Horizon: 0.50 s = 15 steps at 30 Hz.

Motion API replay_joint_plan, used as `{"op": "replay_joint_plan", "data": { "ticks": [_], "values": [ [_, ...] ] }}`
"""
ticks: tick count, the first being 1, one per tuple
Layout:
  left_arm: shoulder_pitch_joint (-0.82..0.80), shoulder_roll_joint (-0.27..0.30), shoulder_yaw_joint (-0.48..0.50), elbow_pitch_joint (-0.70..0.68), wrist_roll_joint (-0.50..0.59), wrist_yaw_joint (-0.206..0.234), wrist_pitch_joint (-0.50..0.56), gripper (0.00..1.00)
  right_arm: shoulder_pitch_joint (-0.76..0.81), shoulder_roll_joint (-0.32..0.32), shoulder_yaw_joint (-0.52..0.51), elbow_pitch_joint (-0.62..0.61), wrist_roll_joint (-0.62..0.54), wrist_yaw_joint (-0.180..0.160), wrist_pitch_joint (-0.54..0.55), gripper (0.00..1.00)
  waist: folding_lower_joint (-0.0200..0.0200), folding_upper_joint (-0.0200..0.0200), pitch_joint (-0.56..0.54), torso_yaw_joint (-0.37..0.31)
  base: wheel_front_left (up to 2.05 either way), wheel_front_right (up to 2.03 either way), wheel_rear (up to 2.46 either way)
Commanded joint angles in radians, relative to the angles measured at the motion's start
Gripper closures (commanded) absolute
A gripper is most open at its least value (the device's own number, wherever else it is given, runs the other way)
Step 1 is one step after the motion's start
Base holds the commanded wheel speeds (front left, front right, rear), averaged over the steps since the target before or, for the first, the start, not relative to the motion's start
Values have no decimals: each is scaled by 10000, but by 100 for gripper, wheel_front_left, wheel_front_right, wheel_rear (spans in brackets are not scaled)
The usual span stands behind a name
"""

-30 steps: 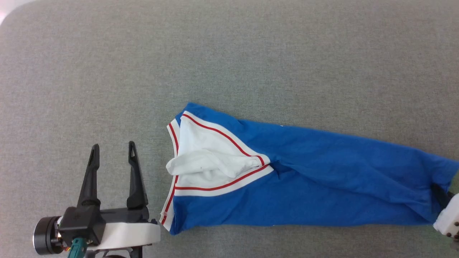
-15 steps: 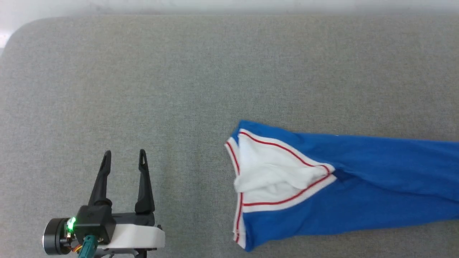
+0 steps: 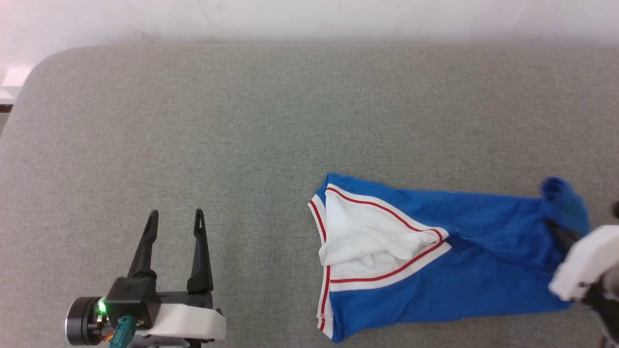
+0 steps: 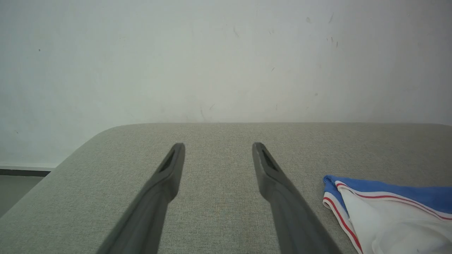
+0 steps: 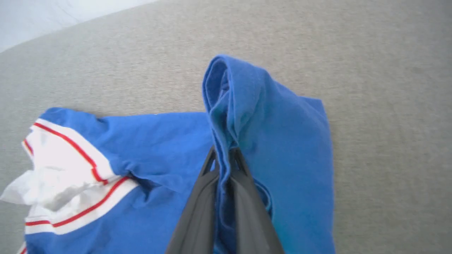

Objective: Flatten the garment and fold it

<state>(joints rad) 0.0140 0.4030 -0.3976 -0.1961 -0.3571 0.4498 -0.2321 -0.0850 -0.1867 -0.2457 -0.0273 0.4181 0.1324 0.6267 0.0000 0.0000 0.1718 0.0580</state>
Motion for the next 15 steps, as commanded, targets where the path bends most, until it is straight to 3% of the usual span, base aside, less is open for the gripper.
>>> {"op": "replay_joint_plan", "data": {
  "ticks": [1, 8, 15],
  "values": [
    [31, -37, -20, 46, -57, -33, -25, 0, 55, 73, 248, -190, 150, -17, 70, 100, 0, 0, -23, 27, 0, 0, 0],
    [-51, -159, -63, 139, -164, -141, -88, 0, -258, 478, 2311, -1133, 756, -17, 422, 100, 0, 0, 101, 275, 0, 0, 0],
    [-310, -311, -72, 150, -221, -212, -137, 0, -940, 895, 4007, -1248, 1039, -17, 702, 100, 0, 0, 493, 565, 0, 0, 0]
  ]
}}
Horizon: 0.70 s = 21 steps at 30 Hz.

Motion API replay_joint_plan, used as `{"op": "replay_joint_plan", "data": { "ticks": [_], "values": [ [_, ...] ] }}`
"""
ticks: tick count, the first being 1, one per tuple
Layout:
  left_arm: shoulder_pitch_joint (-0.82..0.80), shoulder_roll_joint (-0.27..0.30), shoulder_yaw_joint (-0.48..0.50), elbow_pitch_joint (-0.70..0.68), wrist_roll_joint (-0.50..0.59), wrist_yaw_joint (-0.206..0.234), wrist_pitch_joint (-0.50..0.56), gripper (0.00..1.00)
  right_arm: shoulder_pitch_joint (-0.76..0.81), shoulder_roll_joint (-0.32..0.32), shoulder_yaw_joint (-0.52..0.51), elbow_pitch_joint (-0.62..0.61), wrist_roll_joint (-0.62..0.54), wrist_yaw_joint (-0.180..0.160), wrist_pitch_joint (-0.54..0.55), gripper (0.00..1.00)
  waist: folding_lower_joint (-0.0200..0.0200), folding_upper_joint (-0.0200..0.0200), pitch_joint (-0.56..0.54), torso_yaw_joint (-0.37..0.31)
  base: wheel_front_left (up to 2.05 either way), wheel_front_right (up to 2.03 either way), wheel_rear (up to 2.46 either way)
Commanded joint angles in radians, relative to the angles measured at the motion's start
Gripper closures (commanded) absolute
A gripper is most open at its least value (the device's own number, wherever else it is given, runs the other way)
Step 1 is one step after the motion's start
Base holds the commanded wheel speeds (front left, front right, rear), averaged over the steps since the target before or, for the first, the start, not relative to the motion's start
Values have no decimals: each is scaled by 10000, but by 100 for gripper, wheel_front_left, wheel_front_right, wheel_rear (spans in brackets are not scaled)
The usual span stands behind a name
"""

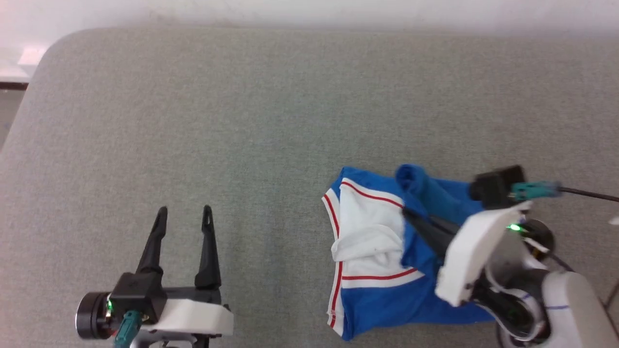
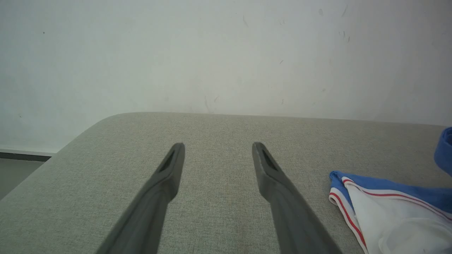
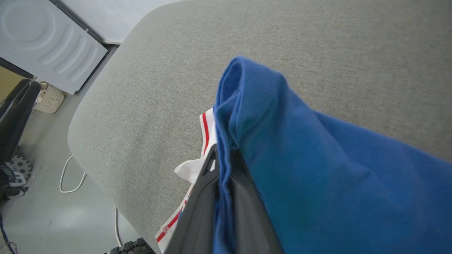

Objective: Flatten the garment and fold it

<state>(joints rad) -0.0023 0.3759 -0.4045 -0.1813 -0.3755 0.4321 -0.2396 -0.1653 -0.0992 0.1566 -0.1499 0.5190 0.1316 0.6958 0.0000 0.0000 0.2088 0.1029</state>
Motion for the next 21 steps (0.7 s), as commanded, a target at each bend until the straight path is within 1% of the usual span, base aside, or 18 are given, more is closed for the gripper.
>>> {"op": "replay_joint_plan", "data": {
  "ticks": [1, 6, 9, 12, 15, 16, 17, 18, 21],
  "values": [
    [-201, -59, -20, 16, -23, -47, -67, 0, -243, 56, 190, 40, 20, -9, 36, 100, 0, 0, 176, 153, 0, 0, 0],
    [-460, -241, -139, 141, -19, -122, -91, 0, -770, 233, 1167, 635, -230, -9, 20, 100, 0, 0, 406, 330, 0, 0, 0],
    [-565, -387, -208, 269, -65, -187, -111, 0, -1029, 327, 1551, 1296, -673, -9, -93, 100, 0, 0, 483, 405, 0, 0, 0],
    [-644, -527, -268, 430, -95, -258, -135, 0, -1242, 405, 1698, 2202, -1284, -9, -271, 100, 0, 0, 497, 463, 0, 0, 0],
    [-681, -641, -302, 605, -115, -322, -158, 0, -1441, 464, 1603, 3289, -2099, -9, -594, 100, 0, 0, 431, 492, 0, 0, 0],
    [-691, -674, -313, 659, -119, -345, -164, 0, -1492, 474, 1563, 3656, -2362, -9, -741, 93, 0, 0, 402, 505, 0, 0, 0],
    [-703, -709, -331, 713, -126, -376, -170, 0, -1528, 480, 1557, 3996, -2484, -9, -911, 66, 0, 0, 366, 524, 0, 0, 0],
    [-719, -741, -352, 766, -132, -409, -174, 0, -1560, 482, 1631, 4297, -2532, -9, -1065, 0, 0, 0, 326, 544, 0, 0, 0],
    [-733, -802, -369, 903, -151, -468, -185, 0, -1654, 486, 1927, 4881, -2224, -9, -1412, 0, 0, 0, 178, 539, 0, 0, 0]
  ]
}}
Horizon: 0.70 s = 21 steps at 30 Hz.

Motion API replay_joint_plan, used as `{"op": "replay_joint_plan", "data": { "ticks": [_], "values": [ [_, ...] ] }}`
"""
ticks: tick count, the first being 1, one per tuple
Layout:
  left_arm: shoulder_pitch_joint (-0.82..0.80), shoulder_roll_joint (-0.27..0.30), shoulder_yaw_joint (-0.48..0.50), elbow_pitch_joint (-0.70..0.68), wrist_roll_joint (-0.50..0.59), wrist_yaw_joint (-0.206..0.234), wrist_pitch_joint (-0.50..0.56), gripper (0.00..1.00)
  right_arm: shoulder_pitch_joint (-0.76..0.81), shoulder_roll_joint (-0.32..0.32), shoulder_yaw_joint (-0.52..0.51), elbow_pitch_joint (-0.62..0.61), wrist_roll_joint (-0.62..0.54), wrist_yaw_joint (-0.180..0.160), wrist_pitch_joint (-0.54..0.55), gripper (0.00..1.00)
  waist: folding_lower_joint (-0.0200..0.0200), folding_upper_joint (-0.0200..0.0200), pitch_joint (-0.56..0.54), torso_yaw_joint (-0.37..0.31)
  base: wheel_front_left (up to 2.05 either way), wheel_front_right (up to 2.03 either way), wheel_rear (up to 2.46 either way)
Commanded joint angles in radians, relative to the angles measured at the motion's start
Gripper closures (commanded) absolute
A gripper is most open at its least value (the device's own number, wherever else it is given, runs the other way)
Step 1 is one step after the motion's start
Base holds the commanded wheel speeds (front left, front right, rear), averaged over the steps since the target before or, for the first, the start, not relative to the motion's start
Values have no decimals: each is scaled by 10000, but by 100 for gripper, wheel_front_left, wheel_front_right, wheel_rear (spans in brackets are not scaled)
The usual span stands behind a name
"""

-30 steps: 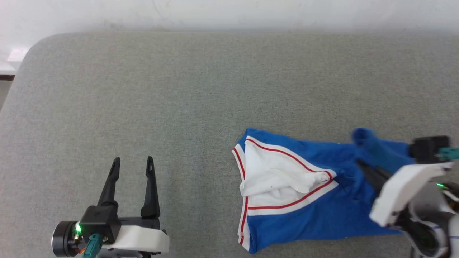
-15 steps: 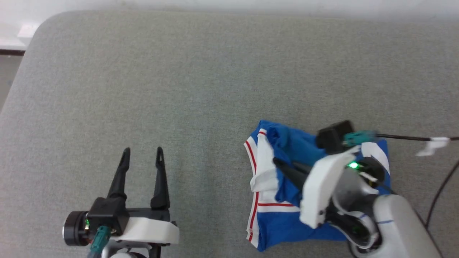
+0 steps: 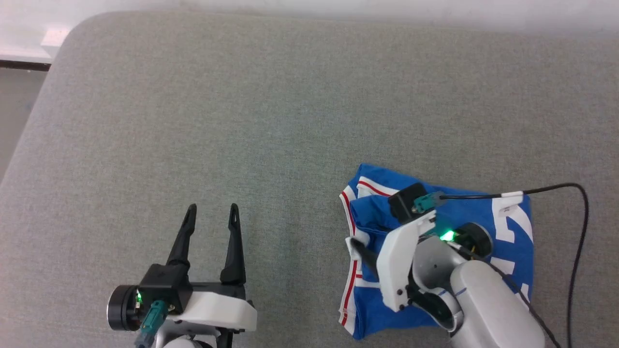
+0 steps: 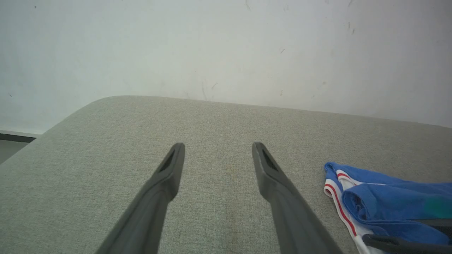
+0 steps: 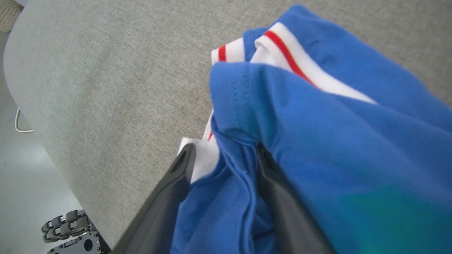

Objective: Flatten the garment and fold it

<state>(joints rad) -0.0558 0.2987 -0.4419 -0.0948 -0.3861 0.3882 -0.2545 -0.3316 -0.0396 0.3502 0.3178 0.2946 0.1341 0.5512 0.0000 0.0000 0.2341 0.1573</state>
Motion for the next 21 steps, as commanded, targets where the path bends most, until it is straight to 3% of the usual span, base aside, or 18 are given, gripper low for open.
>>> {"op": "replay_joint_plan", "data": {
  "ticks": [1, 8, 11, 17, 21],
  "values": [
    [-181, -29, 25, 67, -56, -33, -38, 0, -54, -110, 149, 260, 189, -34, -66, 0, 0, 0, -124, -43, 0, 0, 0],
    [36, 103, 182, 32, -82, 6, -48, 0, -184, -108, 383, -491, 924, -34, 66, 0, 0, 0, -321, -402, 0, 0, 0],
    [117, 144, 210, -56, -77, 55, -49, 0, 119, -237, -441, -1497, 975, -34, 210, 0, 0, 0, -350, -563, 0, 0, 0],
    [228, 242, 198, -221, -40, 125, -13, 0, 1473, -884, -3023, -3645, 647, -34, 385, 0, 0, 0, -302, -841, 0, 0, 0],
    [228, 268, 182, -310, -17, 171, 18, 0, 2507, -822, -4162, -4525, 625, -34, 836, 0, 0, 0, -155, -1014, 0, 0, 0]
  ]
}}
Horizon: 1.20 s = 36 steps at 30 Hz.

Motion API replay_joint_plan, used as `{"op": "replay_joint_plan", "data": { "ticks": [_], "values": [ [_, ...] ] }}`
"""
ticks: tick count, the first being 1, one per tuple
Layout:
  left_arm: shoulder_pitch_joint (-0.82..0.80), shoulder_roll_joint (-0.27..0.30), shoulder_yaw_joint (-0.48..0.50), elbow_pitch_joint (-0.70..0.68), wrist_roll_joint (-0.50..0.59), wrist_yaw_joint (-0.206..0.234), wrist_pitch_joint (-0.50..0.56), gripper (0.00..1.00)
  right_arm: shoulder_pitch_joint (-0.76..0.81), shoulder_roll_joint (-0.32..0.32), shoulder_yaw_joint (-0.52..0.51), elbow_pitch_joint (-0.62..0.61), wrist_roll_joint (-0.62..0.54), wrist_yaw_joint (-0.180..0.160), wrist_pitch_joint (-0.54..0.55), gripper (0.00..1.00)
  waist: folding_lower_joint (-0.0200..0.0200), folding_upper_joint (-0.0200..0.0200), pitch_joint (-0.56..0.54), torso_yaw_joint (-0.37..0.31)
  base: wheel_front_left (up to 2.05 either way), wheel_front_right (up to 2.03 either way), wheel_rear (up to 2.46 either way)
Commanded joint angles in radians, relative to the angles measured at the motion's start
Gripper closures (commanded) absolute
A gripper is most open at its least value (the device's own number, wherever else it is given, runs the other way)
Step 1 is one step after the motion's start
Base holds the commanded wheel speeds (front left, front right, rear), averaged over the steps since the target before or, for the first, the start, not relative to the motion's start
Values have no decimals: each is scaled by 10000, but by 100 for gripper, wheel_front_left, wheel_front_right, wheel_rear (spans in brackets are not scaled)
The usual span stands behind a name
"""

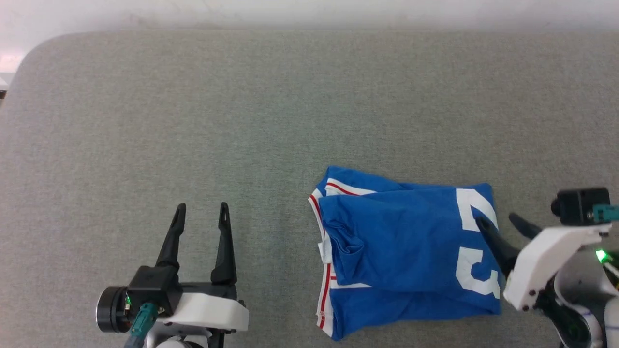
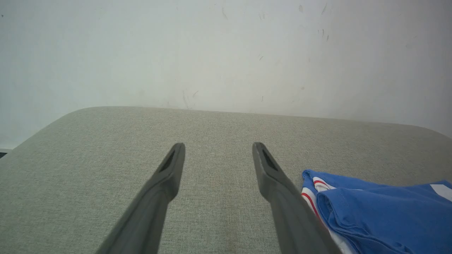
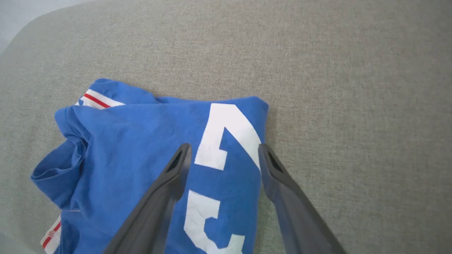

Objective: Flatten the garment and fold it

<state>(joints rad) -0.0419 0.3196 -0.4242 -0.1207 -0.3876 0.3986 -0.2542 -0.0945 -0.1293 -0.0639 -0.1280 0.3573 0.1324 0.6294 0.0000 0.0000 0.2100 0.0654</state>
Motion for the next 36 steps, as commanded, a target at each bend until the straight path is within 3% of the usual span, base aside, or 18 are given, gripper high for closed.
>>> {"op": "replay_joint_plan", "data": {
  "ticks": [1, 6, 16, 17, 18, 26, 36],
  "values": [
    [87, 61, 1, -61, -9, 66, 17, 0, 305, 105, -136, -163, -28, -17, 127, 0, 0, 0, 133, -138, 0, 0, 0],
    [-50, 41, -60, 24, -26, -4, 21, 0, 647, 393, -462, 158, -70, -17, 224, 0, 0, 0, 259, -125, 0, 0, 0],
    [-389, -43, -326, 100, 104, -56, 118, 0, 230, 692, -689, 2175, -253, -17, -312, 0, 0, 0, 282, 342, 0, 0, 0],
    [-392, -39, -336, 94, 102, -56, 129, 0, 179, 712, -673, 2333, -94, -17, -306, 70, 0, 0, 274, 363, 0, 0, 0],
    [-389, -30, -343, 86, 100, -54, 141, 0, 124, 727, -642, 2447, 32, -17, -322, 100, 0, 0, 267, 380, 0, 0, 0],
    [-408, 135, -280, -1, 148, 16, 176, 0, -282, 695, -271, 2489, 169, -17, -741, 100, 0, 0, 104, 92, 0, 0, 0],
    [-489, 297, -236, -165, 179, 89, 307, 0, -1491, -137, 283, 2468, 57, -17, -943, 100, 0, 0, -96, -1063, 0, 0, 0]
  ]
}}
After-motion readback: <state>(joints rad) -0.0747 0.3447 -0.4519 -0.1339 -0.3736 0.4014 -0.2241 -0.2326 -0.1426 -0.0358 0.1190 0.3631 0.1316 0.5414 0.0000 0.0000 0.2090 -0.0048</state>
